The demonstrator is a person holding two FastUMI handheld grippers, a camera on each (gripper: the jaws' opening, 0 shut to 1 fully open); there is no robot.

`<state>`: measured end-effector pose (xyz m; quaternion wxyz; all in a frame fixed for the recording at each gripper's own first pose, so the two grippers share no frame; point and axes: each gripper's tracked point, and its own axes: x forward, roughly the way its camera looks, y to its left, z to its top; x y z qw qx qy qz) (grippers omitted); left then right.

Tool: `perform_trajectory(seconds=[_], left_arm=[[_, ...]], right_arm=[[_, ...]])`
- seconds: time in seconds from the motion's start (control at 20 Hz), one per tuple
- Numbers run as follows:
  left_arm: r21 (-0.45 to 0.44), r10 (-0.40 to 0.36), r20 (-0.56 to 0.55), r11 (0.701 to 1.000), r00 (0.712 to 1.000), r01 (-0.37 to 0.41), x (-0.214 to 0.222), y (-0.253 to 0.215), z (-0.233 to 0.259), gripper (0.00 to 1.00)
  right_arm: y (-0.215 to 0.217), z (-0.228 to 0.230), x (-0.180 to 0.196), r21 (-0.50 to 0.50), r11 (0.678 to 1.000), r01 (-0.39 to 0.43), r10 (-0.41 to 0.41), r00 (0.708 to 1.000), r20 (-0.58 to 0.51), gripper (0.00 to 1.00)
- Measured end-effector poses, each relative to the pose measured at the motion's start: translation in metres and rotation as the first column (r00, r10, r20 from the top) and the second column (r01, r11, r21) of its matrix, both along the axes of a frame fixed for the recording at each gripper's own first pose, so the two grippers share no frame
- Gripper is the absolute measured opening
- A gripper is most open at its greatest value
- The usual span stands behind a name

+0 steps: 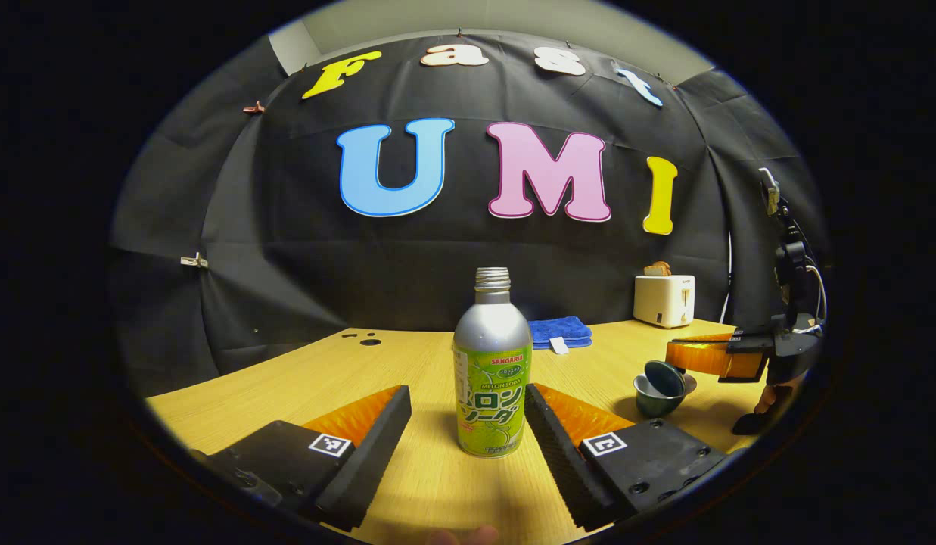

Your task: Open the teacup lid with one hand, grasp the water bottle and pour water into the teacup with the other hand; after pouring, place the water bottle on the coaster and then close the teacup lid.

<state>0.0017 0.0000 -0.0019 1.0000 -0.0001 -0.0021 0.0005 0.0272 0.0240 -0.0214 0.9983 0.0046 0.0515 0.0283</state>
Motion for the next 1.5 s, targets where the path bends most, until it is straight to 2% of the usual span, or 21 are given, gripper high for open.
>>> perform_trajectory(seconds=[0.05,0.1,0.15,0.2,0.55,0.6,0.65,0.7,0.75,1.2,1.5], left_arm=[[0.000,0.000,0.000,1.000,1.000,0.000,0.000,0.000,-0.001,0.95],[0.000,0.000,0.000,1.000,1.000,0.000,0.000,0.000,0.000,0.95],[0.000,0.000,0.000,1.000,1.000,0.000,0.000,0.000,-0.001,0.95],[0.000,0.000,0.000,1.000,1.000,0.000,0.000,0.000,0.000,0.95],[0.000,-0.002,0.001,1.000,1.000,0.002,0.000,-0.001,-0.001,0.95],[0.000,-0.002,0.001,1.000,1.000,0.002,0.000,-0.001,0.000,0.95],[0.000,-0.002,0.001,1.000,1.000,0.002,0.000,-0.001,0.000,0.95],[0.000,-0.002,0.001,1.000,1.000,0.002,0.000,-0.001,0.000,0.95],[0.000,-0.002,0.001,1.000,1.000,0.002,0.000,-0.001,-0.001,0.95],[0.000,-0.002,0.001,1.000,1.000,0.002,0.000,-0.001,0.000,0.95],[-0.001,-0.003,0.003,1.000,1.000,0.003,0.001,-0.001,0.000,0.95]], right_arm=[[0.002,-0.001,0.000,0.001,1.000,-0.007,0.007,1.000,-0.013,0.13],[0.004,-0.002,-0.001,0.004,1.000,-0.012,0.012,1.000,-0.027,0.29],[0.006,-0.005,0.001,0.005,1.000,-0.021,0.021,0.999,-0.039,0.29],[0.009,-0.006,0.001,0.007,0.999,-0.032,0.033,0.998,-0.050,0.38],[0.014,-0.016,0.004,0.013,0.998,-0.065,0.067,0.991,-0.117,0.39],[0.014,-0.016,0.002,0.025,0.997,-0.073,0.075,0.990,-0.121,0.35],[0.014,-0.016,0.003,0.031,0.997,-0.073,0.077,0.990,-0.120,0.39],[0.013,-0.017,0.003,0.032,0.997,-0.076,0.080,0.989,-0.121,0.29],[0.015,-0.015,0.002,0.030,0.996,-0.079,0.082,0.990,-0.117,0.31],[0.010,0.003,-0.005,-0.005,0.999,-0.053,0.053,0.999,0.003,0.31],[0.000,0.006,-0.008,-0.006,1.000,-0.018,0.018,1.000,0.024,0.31]])
